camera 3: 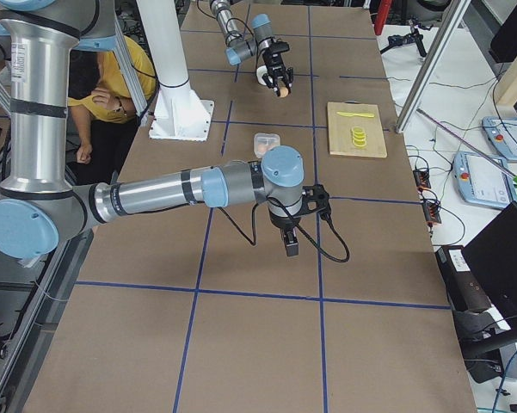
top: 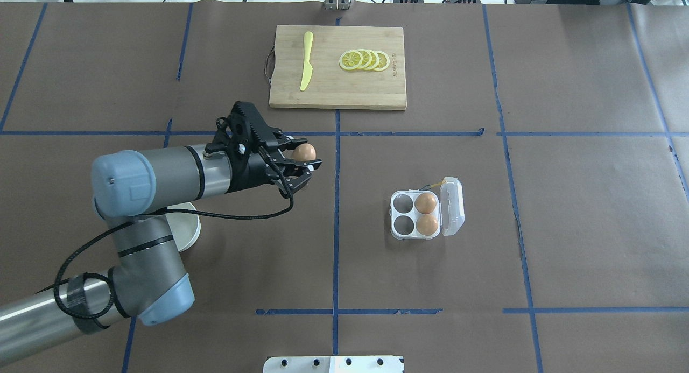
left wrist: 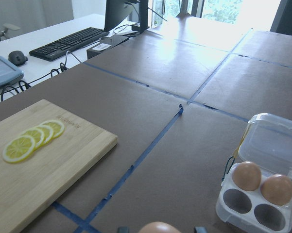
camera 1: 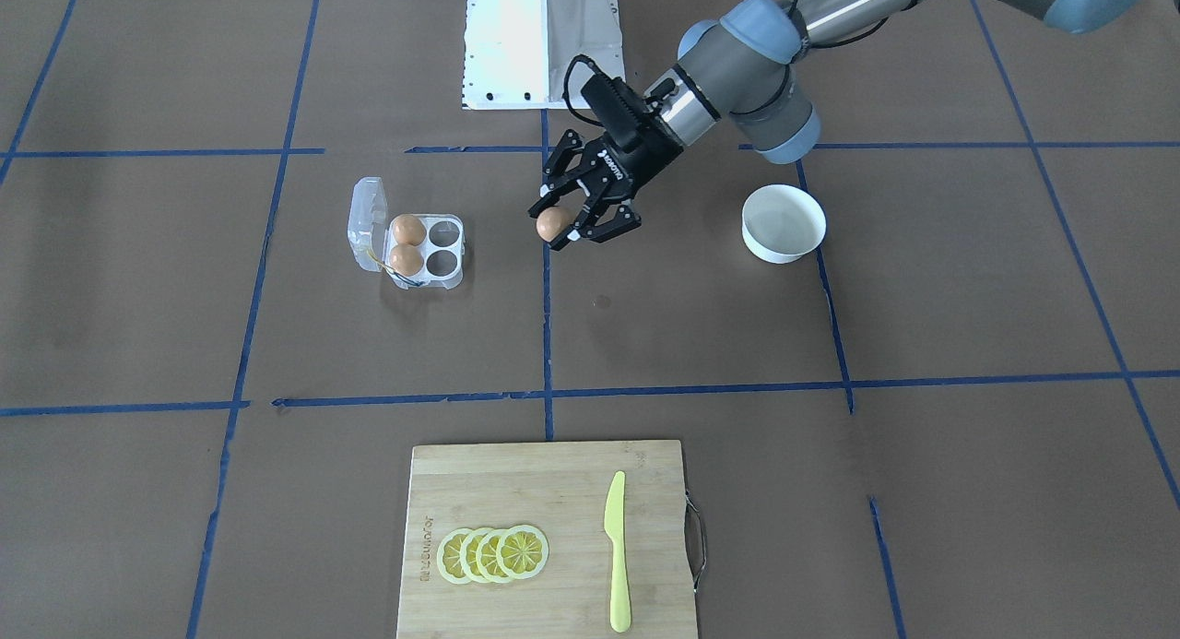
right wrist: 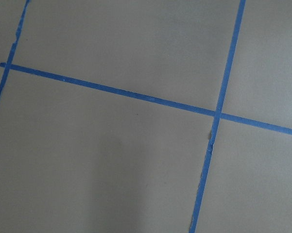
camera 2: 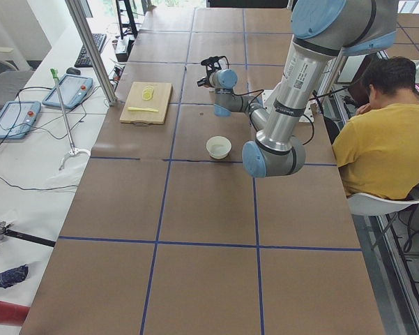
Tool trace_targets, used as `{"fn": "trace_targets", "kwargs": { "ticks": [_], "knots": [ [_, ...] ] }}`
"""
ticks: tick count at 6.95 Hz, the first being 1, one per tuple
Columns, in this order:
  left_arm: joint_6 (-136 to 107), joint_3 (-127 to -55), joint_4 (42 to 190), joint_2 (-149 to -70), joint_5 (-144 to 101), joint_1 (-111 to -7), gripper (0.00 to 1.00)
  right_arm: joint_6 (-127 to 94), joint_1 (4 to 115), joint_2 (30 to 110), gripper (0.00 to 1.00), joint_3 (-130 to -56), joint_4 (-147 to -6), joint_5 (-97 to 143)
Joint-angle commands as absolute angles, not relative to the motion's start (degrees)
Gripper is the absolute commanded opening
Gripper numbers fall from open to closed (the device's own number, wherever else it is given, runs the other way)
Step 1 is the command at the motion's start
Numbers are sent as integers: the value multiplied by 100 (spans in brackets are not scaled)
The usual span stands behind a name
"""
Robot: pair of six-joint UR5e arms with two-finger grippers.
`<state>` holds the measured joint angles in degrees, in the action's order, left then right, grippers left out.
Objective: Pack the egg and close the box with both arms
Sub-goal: 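Lift the egg with the left gripper and carry it over the carton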
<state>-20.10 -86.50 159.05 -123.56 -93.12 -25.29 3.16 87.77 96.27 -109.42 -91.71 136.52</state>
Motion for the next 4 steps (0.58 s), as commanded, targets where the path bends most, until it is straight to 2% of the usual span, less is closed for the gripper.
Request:
{"fn": "trace_targets", "kwargs": {
  "ticks": [1, 3, 4],
  "knots": [
    [-1942, -7693, 16312, -13128, -8793, -1981, 0, 316, 8798, 9633, 100, -10934, -9167, 13649],
    [-1951, -7042, 16312, -13718, -8526, -1697, 0, 325, 8859, 9642, 100, -10934, -9167, 13641],
    [-1951, -6866, 16312, -13833, -8517, -1670, 7, 325, 8885, 9650, 100, -10934, -9167, 13641]
  ]
}}
